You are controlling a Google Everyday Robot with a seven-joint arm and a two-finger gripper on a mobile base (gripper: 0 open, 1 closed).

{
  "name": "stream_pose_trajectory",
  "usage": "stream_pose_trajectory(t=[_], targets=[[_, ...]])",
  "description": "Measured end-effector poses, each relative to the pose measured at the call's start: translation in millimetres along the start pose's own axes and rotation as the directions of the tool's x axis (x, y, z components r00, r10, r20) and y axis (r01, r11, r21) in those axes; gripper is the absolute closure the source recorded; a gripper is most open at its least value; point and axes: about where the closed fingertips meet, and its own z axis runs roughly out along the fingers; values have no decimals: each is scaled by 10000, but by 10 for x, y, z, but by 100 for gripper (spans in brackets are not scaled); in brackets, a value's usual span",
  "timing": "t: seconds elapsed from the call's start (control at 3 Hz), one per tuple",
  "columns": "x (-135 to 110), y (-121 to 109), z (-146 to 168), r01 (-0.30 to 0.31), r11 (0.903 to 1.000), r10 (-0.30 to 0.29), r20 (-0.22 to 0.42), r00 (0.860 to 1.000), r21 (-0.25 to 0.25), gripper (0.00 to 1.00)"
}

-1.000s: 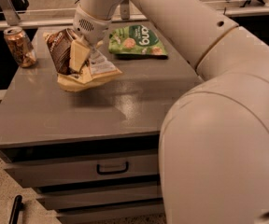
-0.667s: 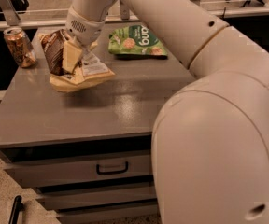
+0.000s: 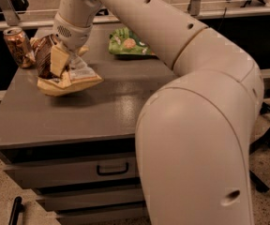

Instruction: Move brown chip bag near orange can

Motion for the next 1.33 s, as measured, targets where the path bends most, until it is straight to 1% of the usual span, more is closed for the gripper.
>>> stream_pose_trajectory(t=[0.33,0.67,1.0,1.33], targets=[[-11,0,36,4,10000,-4,-5,10000,-24,84],[-20,1,66,12,10000,-12,-10,10000,-47,61],[-28,2,98,20,10000,-21,-17,10000,-72,38],[-38,4,136,30,9999,-30,-26,10000,-102,7]])
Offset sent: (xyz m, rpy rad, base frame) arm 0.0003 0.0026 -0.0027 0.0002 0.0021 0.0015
